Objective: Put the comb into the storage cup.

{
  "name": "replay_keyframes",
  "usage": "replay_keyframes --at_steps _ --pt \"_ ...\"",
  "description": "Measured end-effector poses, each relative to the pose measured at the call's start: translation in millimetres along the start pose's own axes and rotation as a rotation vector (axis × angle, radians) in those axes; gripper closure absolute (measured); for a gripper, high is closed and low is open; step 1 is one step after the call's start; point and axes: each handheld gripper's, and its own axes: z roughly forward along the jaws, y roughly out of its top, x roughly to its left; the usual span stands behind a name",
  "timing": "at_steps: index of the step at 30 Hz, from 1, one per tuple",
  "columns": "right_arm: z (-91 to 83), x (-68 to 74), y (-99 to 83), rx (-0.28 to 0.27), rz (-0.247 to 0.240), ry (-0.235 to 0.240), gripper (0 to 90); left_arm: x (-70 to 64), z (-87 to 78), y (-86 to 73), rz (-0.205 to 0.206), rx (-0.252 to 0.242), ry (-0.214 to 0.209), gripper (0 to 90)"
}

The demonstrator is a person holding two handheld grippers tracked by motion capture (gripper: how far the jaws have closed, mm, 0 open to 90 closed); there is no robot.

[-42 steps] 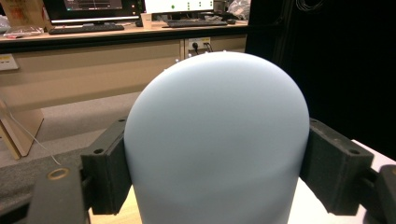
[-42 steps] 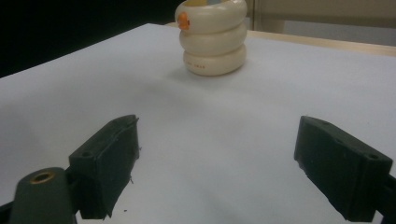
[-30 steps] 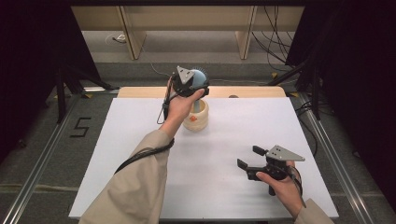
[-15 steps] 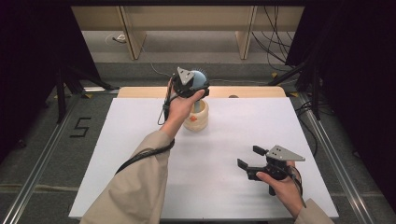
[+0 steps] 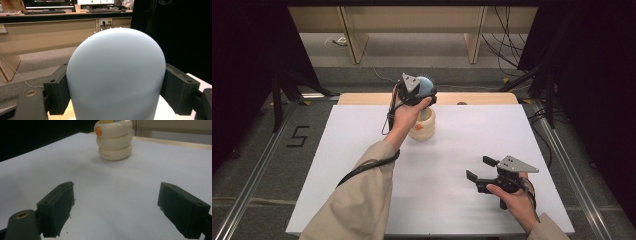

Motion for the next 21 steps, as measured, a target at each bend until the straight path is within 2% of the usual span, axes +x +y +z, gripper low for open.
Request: replay_keyframes --at_steps 9,13,21 --pt "0.2 0.2 0.0 -0.001 -0.001 0.001 14.7 2.7 -1.3 -2.2 0.0 -0.008 0.011 19.7" --pt "0.3 0.4 -0.1 0.0 -0.001 0.002 14.7 3.0 -1.3 -7.3 -0.006 -0.019 0.018 19.7" --pt "0.7 0.3 -0.5 0.0 0.0 0.002 14.7 4.0 -0.7 -15.9 -0.007 -0.012 0.016 19.7"
